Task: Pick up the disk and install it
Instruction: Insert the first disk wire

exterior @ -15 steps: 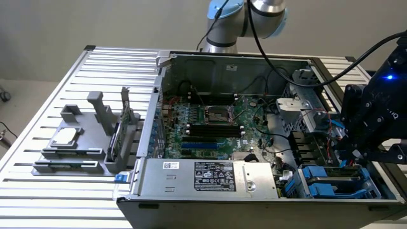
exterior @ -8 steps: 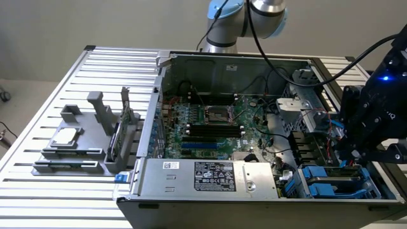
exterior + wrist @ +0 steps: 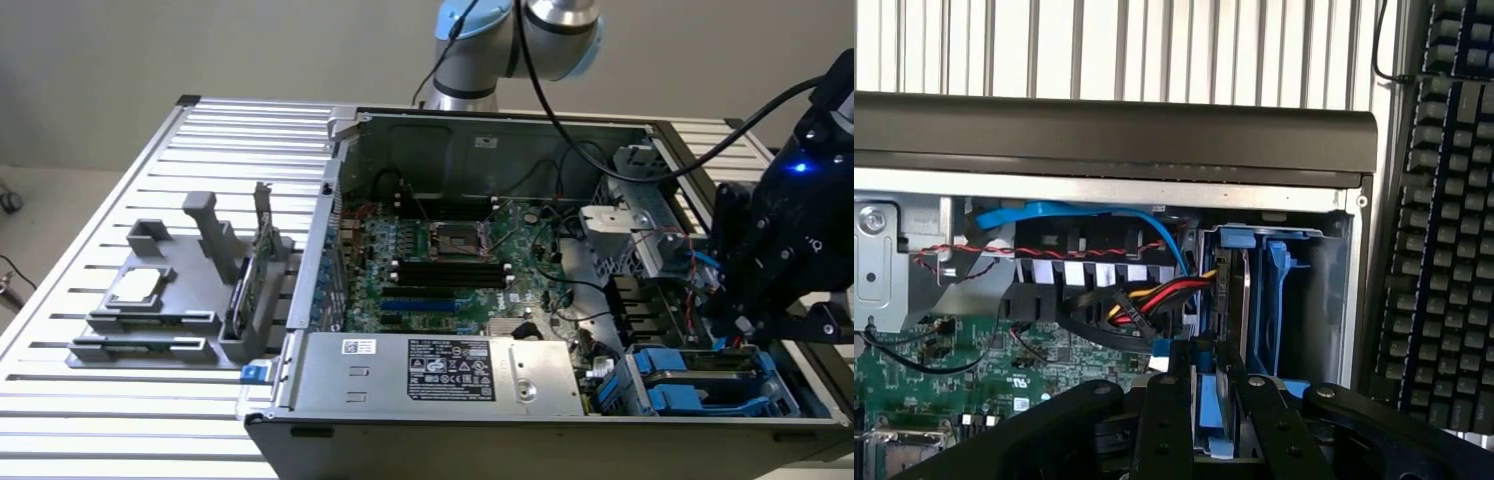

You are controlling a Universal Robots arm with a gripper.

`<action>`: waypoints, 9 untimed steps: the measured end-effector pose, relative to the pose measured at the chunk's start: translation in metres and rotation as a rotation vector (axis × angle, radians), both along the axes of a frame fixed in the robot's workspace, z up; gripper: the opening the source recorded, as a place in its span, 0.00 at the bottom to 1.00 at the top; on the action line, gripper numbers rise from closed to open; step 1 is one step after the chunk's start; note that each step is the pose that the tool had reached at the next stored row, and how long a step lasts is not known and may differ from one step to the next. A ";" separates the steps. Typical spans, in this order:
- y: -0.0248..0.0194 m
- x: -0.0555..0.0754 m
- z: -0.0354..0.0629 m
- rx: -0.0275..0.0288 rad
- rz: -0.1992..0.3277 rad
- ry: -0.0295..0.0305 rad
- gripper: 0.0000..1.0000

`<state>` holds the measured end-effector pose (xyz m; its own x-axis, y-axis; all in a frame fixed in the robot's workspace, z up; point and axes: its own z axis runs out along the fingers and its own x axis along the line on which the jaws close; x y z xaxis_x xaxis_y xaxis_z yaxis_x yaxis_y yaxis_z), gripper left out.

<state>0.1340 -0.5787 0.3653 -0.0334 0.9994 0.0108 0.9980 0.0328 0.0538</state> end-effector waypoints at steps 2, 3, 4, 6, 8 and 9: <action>0.0009 0.000 -0.0006 -0.0031 0.000 -0.0024 0.25; 0.0013 0.000 -0.0009 -0.0048 0.000 -0.0035 0.23; 0.0017 -0.001 -0.0012 -0.0063 0.000 -0.0046 0.17; 0.0023 -0.001 -0.0017 -0.0096 0.000 -0.0060 0.16; 0.0026 -0.002 -0.0020 -0.0125 0.000 -0.0064 0.16; 0.0026 -0.003 -0.0023 -0.0134 0.000 -0.0064 0.16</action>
<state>0.1310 -0.5762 0.3629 -0.0334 0.9994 -0.0028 0.9976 0.0336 0.0598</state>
